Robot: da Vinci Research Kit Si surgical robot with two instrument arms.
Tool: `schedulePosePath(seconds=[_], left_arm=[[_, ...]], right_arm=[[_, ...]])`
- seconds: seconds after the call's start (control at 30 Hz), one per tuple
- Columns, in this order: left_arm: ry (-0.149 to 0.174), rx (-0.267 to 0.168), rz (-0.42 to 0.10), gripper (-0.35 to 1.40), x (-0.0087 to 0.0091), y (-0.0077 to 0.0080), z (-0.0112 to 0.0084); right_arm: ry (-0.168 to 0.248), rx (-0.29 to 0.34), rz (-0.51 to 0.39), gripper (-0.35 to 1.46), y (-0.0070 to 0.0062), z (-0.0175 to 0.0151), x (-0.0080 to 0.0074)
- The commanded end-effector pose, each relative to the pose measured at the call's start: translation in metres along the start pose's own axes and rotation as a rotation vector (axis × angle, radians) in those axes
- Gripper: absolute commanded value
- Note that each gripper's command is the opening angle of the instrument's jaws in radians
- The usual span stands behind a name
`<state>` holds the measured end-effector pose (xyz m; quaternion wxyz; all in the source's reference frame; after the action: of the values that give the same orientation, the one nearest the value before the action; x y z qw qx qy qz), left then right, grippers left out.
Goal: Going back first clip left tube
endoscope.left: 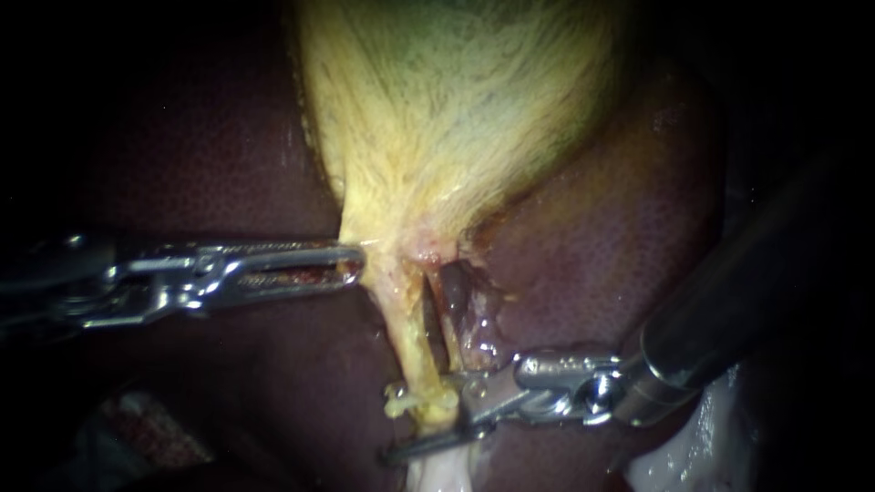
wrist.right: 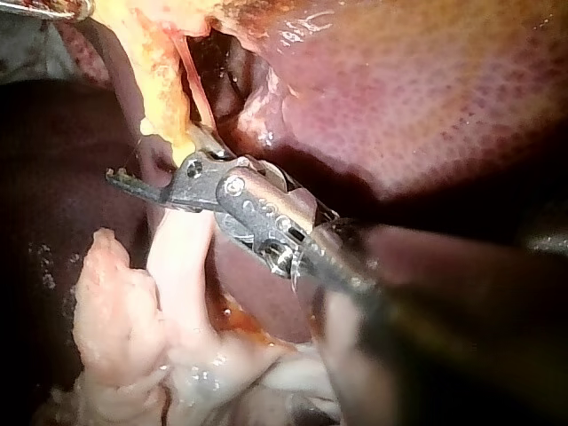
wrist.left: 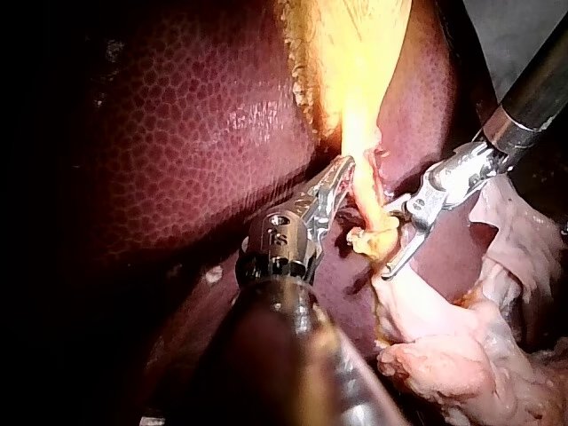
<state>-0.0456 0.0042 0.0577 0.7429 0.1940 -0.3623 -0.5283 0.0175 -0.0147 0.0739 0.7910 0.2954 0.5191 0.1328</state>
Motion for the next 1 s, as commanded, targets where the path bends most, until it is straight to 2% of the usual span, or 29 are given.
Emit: schedulePosePath(seconds=[0.03, 0.4, 0.67, 0.87, 1.0], left_arm=[[0.0, 0.001, 0.0, -0.15, 0.0, 0.0, -0.0001], [0.0, 0.0, 0.0, -0.15, 0.0, -0.0002, -0.0002], [0.0, 0.0, 0.0, -0.15, 0.0, -0.0002, -0.0002], [0.0, 0.0, 0.0, -0.15, 0.0, -0.0002, -0.0002], [0.0, 0.0, -0.001, -0.15, 0.0, -0.0003, -0.0001]], right_arm=[[0.002, -0.004, -0.024, 0.6, 0.0001, -0.0003, 0.0004], [0.002, -0.003, -0.169, 0.6, 0.0002, -0.0009, 0.0003], [-0.003, 0.022, -0.222, 0.6, -0.0002, -0.0005, -0.0001], [-0.012, 0.068, -0.241, 0.6, -0.0009, 0.0014, -0.0012], [-0.015, 0.073, -0.247, 0.6, -0.0011, 0.0021, -0.0018]])
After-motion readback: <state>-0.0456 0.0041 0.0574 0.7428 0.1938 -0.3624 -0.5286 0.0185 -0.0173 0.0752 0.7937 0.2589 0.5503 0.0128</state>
